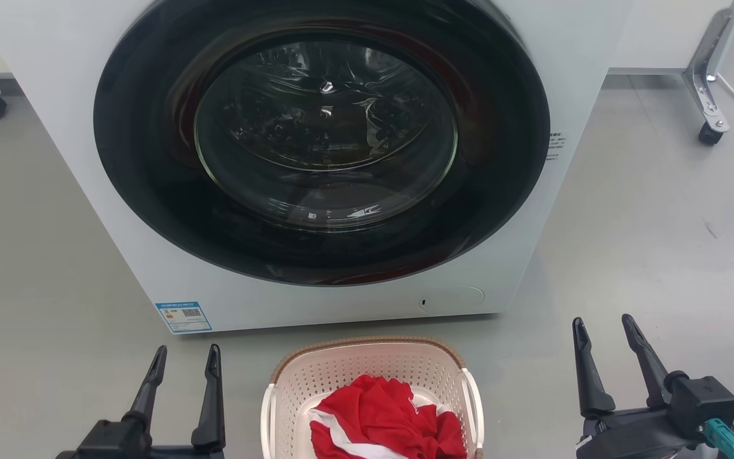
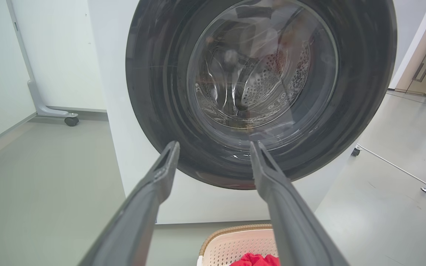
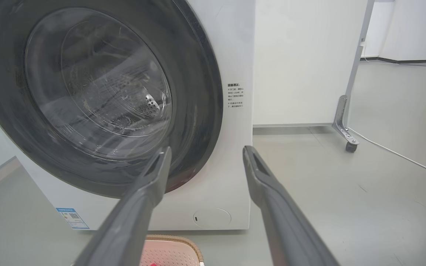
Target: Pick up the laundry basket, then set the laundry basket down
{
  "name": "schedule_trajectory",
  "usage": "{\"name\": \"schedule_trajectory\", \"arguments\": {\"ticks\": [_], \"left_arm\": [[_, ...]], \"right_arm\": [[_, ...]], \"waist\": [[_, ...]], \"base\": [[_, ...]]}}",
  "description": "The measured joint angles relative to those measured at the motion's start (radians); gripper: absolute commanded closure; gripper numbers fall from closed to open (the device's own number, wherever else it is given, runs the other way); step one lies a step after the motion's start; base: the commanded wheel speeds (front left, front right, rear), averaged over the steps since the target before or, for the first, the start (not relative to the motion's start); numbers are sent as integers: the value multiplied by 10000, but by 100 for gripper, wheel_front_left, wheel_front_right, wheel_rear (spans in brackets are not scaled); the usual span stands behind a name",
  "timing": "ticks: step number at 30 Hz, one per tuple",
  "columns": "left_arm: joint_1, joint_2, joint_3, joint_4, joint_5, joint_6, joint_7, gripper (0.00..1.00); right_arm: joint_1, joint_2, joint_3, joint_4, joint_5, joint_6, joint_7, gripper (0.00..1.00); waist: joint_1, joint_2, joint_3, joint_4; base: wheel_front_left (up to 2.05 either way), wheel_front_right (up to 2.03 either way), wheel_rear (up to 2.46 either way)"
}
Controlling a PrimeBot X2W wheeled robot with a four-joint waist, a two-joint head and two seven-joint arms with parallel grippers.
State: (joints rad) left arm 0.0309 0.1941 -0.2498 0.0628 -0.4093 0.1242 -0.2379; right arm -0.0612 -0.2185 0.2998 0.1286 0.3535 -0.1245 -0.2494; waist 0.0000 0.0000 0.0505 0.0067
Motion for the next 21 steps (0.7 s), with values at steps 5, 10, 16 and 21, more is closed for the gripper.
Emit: {"name": "schedule_trajectory", "arguments": {"ticks": [5, 10, 16, 21], "left_arm": [[9, -44, 40, 65, 44, -6, 81, 100], [157, -146, 71, 328, -96, -25, 165, 100], [154, -219, 245, 430, -516, -188, 313, 100], [145, -267, 391, 504, -1076, -280, 451, 100]], "right_arm": [[90, 58, -6, 56, -59, 2, 19, 100], [323, 209, -29, 328, 19, 31, 79, 100], [314, 276, -290, 382, 546, 163, 232, 100], [309, 343, -454, 426, 1114, 263, 387, 100]], "waist": [[2, 0, 8, -1], [2, 0, 7, -2], [2, 0, -28, -8], [2, 0, -47, -11]], "base": [[0, 0, 0], [0, 0, 0], [0, 0, 0], [0, 0, 0]]}}
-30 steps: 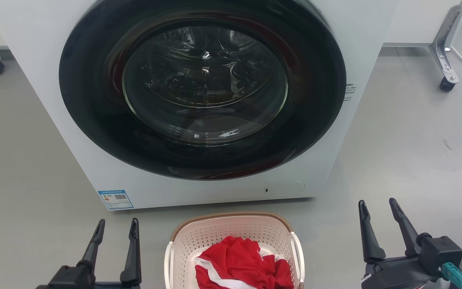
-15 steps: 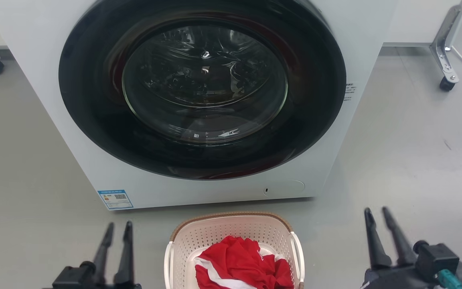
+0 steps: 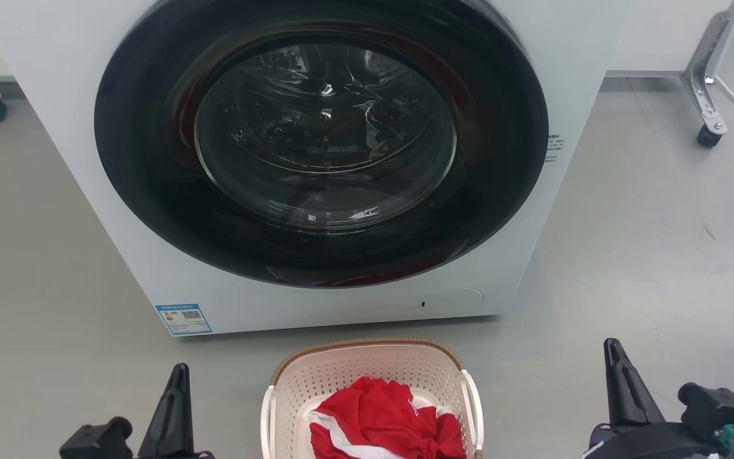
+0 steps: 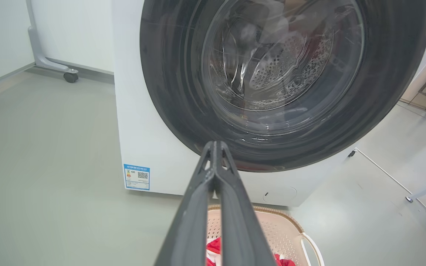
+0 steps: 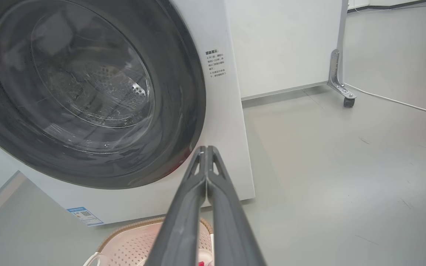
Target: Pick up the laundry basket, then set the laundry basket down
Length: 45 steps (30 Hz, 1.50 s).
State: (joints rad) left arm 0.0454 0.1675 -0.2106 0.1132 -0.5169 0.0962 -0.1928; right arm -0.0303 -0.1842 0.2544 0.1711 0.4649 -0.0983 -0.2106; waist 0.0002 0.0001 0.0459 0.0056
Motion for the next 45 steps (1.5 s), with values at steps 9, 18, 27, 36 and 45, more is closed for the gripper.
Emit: {"name": "schedule_trajectory", "arguments": {"ticks": [9, 18, 27, 36, 45], "left_arm": [[-35, -121, 307, 146, -1149, -184, 334, 100], [-192, -244, 610, 330, -2232, -389, 663, 100], [-247, -366, 892, 504, -3191, -625, 965, 100], [-397, -468, 1185, 696, -4282, -803, 1289, 100], [-524, -606, 1469, 876, -5359, -1057, 1569, 100]], "right_arm": [[-16, 128, -393, 113, 1208, 205, 355, 100], [-49, 272, -779, 253, 2336, 387, 706, 100], [-111, 399, -1162, 368, 3425, 625, 1051, 100], [-203, 545, -1538, 493, 4495, 823, 1356, 100], [-233, 694, -1910, 619, 5603, 1047, 1668, 100]], "waist": [[0, 0, -44, -6], [0, 0, -88, -11], [-1, 0, -131, -17], [-1, 0, -174, -22], [-1, 0, -217, -28]], "base": [[0, 0, 0], [0, 0, 0], [0, 0, 0], [0, 0, 0], [0, 0, 0]]}}
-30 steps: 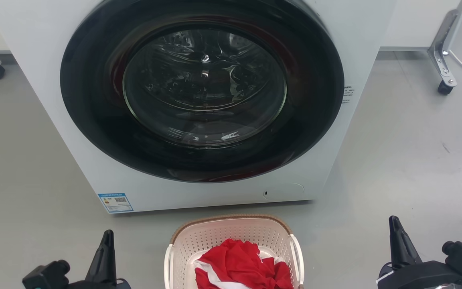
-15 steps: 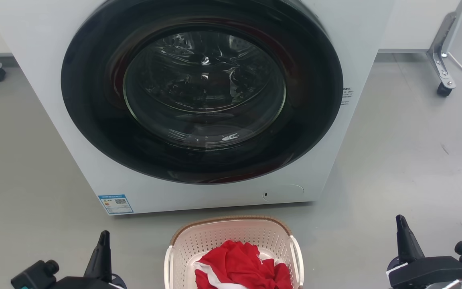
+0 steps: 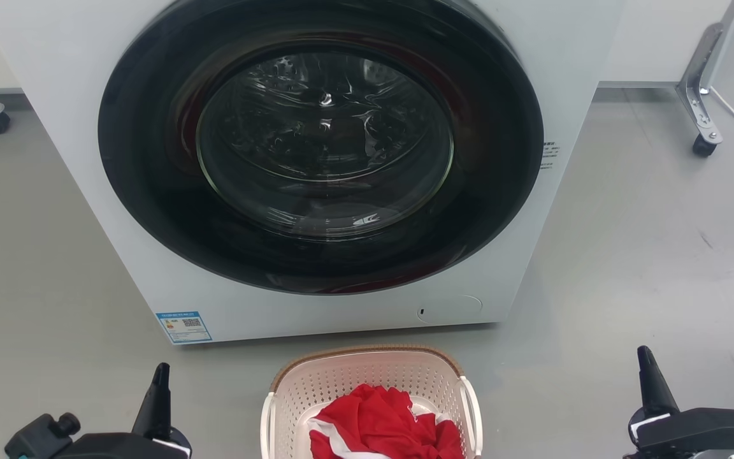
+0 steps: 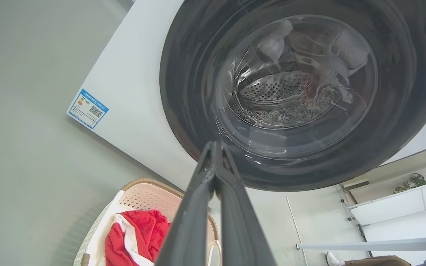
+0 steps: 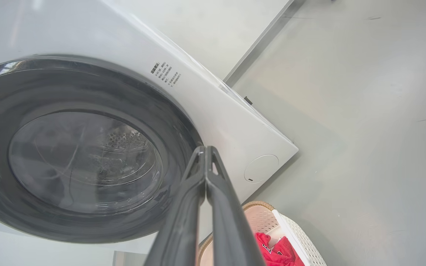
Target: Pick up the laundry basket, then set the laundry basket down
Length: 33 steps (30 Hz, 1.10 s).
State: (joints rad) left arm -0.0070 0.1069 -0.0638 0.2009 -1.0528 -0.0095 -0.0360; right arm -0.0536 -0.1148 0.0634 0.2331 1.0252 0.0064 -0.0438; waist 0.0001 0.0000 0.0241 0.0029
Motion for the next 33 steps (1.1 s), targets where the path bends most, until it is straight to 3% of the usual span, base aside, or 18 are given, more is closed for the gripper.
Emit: {"name": "schedule_trajectory", "arguments": {"ticks": [33], "left_arm": [[-509, -453, 1116, 662, -3860, -802, 1060, 100]], "right_arm": [[-205, 506, -1402, 462, 4077, 807, 1133, 100]], "waist": [[-1, 0, -162, -21]], "base": [[0, 0, 0]]}}
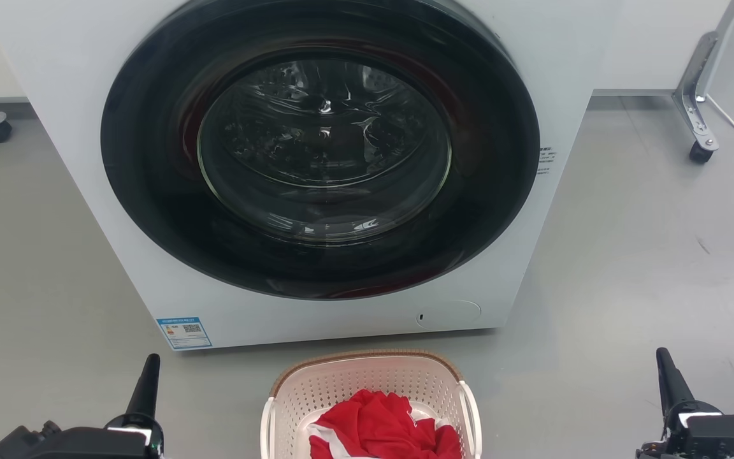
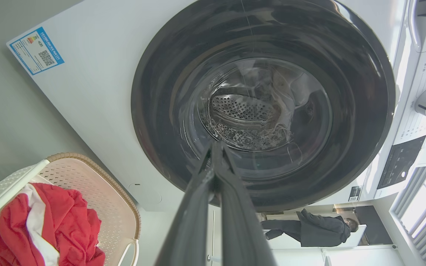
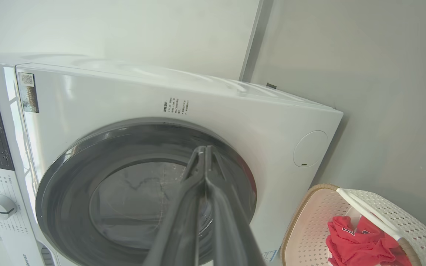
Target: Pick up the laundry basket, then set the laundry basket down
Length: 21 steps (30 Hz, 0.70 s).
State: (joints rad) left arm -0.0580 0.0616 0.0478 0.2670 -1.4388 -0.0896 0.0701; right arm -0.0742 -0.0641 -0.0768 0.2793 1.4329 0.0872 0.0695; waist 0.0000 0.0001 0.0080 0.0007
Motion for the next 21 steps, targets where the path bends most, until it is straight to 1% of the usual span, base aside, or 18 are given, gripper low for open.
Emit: {"name": "schedule_trajectory", "arguments": {"ticks": [10, 14, 21], "left_arm": [[-144, -115, 328, 196, -1162, -259, 307, 100], [-197, -169, 408, 238, -1430, -295, 410, 100], [-198, -184, 430, 259, -1605, -336, 437, 100]], "right_arm": [[-84, 142, -416, 151, 1181, 242, 318, 100], [-153, 178, -533, 186, 1569, 297, 414, 100], [-173, 194, -564, 194, 1630, 334, 437, 100]], "waist": [[0, 0, -47, -6], [0, 0, -62, -8], [0, 0, -63, -8]], "base": [[0, 0, 0], [0, 0, 0], [0, 0, 0]]}}
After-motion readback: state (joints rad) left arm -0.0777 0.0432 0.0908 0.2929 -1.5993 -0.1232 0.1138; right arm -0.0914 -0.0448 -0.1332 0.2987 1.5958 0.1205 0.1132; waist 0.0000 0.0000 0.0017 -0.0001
